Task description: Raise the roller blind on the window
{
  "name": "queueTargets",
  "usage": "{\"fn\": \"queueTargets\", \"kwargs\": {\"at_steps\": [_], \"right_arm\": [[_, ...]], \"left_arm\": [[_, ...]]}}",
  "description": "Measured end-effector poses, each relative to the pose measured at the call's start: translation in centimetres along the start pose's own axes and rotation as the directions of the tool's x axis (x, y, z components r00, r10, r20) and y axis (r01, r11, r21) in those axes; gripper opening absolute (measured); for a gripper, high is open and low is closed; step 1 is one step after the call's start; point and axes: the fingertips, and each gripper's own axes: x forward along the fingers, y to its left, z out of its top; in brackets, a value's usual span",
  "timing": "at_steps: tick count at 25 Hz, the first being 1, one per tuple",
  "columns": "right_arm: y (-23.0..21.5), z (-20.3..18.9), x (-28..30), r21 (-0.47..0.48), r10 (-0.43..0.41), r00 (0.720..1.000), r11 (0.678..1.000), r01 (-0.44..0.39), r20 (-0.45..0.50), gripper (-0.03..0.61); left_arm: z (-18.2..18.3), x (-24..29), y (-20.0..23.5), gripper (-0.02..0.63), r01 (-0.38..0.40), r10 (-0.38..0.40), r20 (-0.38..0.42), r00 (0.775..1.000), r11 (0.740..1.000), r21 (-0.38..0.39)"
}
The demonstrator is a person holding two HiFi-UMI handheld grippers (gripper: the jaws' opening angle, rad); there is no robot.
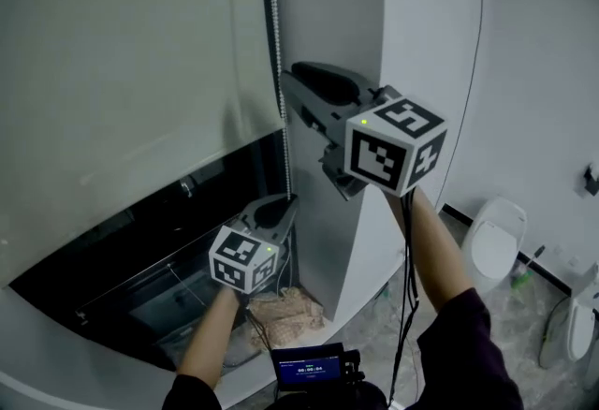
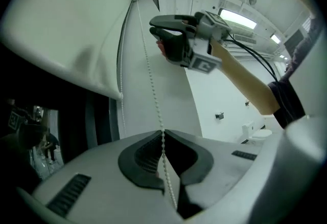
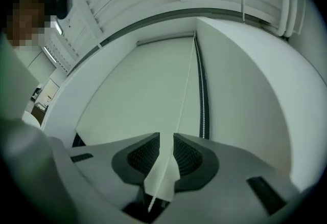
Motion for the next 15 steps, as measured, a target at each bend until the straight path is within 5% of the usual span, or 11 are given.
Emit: {"fn": "queueTargets", "kwargs": {"at_steps": [3, 10, 15], "right_arm": [[-1.2, 1.3, 1.9, 0.009, -0.032, 0.999, 0.999, 0.032, -0.021, 0.067], [1.2, -4.2, 3.3, 0.017, -0.032, 0.997, 0.999, 0.034, -0.067, 0.009], [1.4, -3.7, 2.5, -0.025, -0.042, 0.998, 0.999, 0.041, -0.051, 0.009]], "left_arm": [[-0.3, -0.5, -0.6, 0.017, 0.020, -0.020, 0.012, 1.000, 1.000, -0.020], [-4.4, -2.4, -1.0, 0.017, 0.047, -0.047, 0.060, 0.997, 0.999, -0.012], [-3.5, -4.3, 0.8, 0.018, 0.096, -0.068, 0.145, 0.987, 0.976, -0.197]]}}
